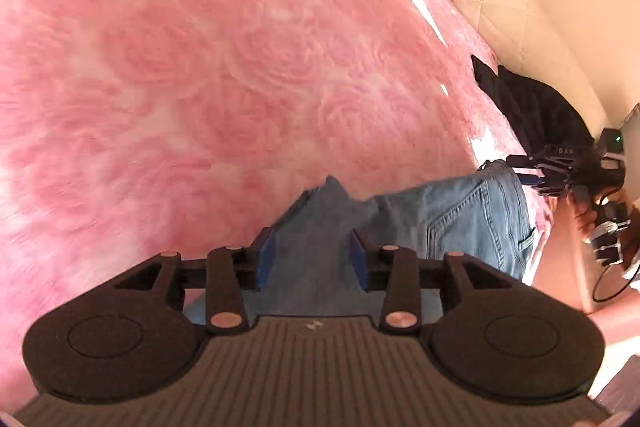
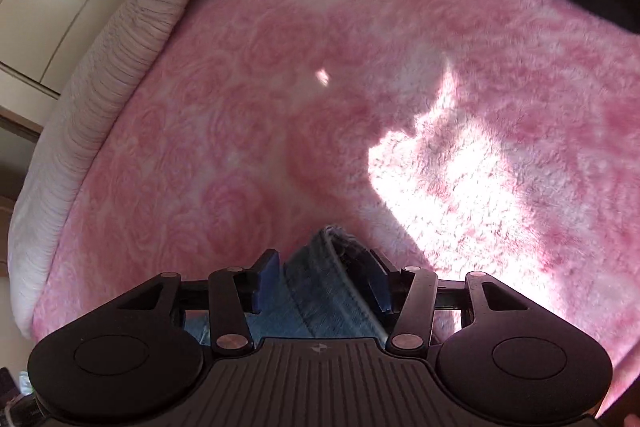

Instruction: Fold clothes

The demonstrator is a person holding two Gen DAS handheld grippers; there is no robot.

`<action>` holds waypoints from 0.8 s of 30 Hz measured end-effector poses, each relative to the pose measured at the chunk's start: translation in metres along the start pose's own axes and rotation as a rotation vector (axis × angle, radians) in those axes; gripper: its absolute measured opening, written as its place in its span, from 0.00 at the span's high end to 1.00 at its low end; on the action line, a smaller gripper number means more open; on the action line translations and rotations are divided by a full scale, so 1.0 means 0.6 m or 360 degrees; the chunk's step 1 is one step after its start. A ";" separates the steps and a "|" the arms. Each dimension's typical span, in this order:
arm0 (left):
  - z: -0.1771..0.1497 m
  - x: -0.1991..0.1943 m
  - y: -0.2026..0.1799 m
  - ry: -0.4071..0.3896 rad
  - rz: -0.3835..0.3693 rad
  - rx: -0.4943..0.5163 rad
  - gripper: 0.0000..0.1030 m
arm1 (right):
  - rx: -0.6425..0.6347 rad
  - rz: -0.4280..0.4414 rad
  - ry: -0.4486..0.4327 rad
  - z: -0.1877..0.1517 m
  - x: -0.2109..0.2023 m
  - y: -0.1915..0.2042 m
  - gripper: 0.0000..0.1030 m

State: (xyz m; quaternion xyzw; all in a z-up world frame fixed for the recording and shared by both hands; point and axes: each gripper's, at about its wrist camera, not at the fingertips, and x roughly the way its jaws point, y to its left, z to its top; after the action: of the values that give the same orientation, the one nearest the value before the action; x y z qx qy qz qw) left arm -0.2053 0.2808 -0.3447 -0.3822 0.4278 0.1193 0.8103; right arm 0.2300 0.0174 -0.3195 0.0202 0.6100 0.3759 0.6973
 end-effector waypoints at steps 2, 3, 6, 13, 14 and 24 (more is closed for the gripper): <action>0.022 0.026 0.014 0.0086 -0.0122 -0.0054 0.66 | 0.0080 0.0082 0.0071 0.016 0.014 -0.018 0.50; 0.030 0.039 0.020 0.0111 -0.0163 -0.0086 0.66 | 0.0126 0.0132 0.0114 0.022 0.020 -0.028 0.50; 0.052 0.068 0.037 0.0123 -0.0294 -0.0197 0.69 | 0.0216 0.0259 0.0217 0.030 0.033 -0.044 0.51; 0.046 0.101 0.062 0.0127 -0.0316 -0.0377 0.97 | 0.0010 0.0258 0.0113 0.023 0.016 -0.027 0.90; 0.043 0.094 0.066 0.0114 -0.0315 -0.0422 0.95 | 0.0008 0.0253 0.0117 0.021 0.017 -0.028 0.89; 0.058 0.117 0.049 0.0191 -0.0257 -0.0290 1.00 | -0.0052 0.0259 0.0144 0.025 0.023 -0.019 0.80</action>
State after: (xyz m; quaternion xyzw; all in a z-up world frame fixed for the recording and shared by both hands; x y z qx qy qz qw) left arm -0.1571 0.3165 -0.4034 -0.4938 0.4307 0.0690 0.7522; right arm 0.2484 0.0231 -0.3325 0.0411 0.6309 0.4417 0.6365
